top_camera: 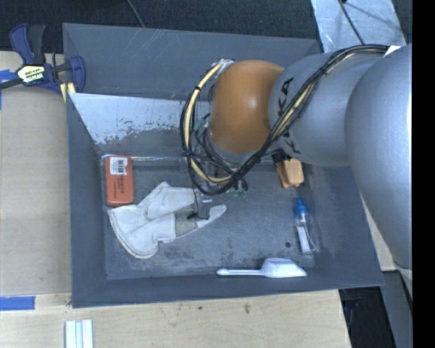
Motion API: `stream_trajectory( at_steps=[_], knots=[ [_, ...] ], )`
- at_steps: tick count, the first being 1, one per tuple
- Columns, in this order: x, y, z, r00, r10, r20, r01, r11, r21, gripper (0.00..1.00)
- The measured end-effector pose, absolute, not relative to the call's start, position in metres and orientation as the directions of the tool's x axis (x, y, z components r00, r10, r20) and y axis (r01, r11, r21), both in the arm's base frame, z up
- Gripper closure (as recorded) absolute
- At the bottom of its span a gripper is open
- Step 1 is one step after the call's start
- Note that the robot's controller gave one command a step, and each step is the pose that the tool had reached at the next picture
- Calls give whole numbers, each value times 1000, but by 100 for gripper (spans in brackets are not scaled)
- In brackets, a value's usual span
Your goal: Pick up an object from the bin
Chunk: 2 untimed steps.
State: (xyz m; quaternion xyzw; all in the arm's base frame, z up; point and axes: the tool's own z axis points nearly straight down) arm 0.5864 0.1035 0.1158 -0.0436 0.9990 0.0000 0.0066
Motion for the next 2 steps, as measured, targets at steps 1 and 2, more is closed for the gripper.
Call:
stream_trajectory(
  at_steps=[1,2],
  knots=[
    [572,133,75,-1000,-31,-4,-31,1000,1,100],
    [572,133,75,-1000,-31,-4,-31,1000,1,100]
  ],
)
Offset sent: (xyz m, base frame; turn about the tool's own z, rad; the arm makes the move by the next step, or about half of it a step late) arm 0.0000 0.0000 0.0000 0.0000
